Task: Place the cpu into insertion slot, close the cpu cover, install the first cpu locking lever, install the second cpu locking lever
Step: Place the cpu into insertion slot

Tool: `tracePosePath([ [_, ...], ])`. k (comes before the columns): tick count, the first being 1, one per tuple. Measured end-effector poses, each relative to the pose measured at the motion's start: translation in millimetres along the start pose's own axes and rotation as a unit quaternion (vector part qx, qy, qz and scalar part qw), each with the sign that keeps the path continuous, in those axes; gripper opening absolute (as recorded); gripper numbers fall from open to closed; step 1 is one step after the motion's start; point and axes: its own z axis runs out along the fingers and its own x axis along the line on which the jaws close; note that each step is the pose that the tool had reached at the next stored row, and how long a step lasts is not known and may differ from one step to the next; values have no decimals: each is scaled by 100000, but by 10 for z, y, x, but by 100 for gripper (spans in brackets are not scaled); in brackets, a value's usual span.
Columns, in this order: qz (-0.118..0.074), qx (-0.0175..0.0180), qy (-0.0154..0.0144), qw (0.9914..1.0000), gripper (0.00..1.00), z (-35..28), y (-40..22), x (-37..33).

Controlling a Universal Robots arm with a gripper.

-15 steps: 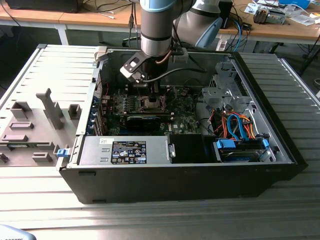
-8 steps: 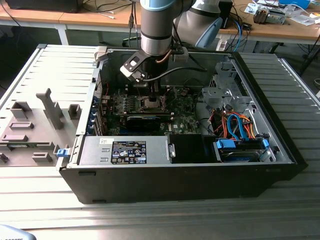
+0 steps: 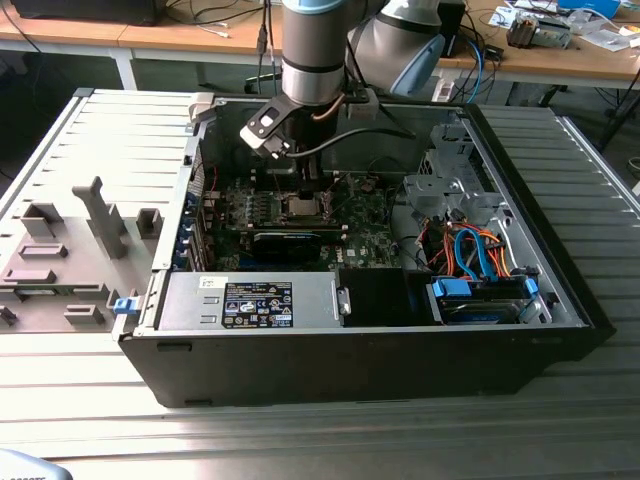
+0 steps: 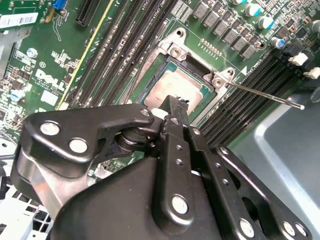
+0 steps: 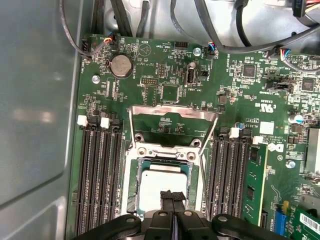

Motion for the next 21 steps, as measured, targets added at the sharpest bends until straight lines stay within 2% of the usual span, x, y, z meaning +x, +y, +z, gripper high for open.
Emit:
tracePosePath([
  [13,0,-2,2,100000,11,-154,1,-1],
  [21,1,-7,5,100000,11,-202,1,-2],
])
